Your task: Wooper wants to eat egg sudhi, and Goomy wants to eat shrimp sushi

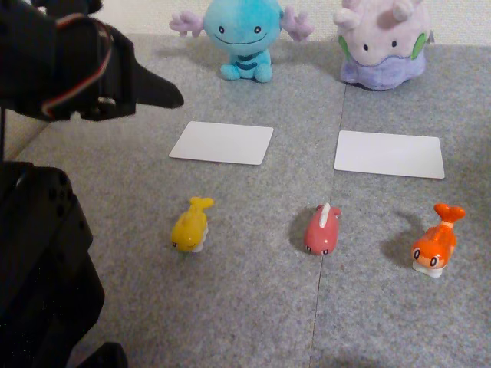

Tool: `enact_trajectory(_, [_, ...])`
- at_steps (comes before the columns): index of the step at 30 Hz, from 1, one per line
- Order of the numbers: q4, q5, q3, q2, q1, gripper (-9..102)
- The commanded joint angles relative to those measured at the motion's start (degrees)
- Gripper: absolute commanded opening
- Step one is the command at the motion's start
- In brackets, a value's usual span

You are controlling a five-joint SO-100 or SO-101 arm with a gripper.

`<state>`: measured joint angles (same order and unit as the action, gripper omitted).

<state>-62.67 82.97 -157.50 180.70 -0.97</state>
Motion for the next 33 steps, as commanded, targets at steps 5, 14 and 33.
enact_trajectory(5, [-1.58, -7.29, 7.47, -13.97, 4.31, 28])
enact_trajectory(14, [-5.71, -16.52, 11.69, -38.67, 10.46, 28])
enact_trajectory(33, [-4.39, -23.55, 11.07, -47.29, 18.81, 27])
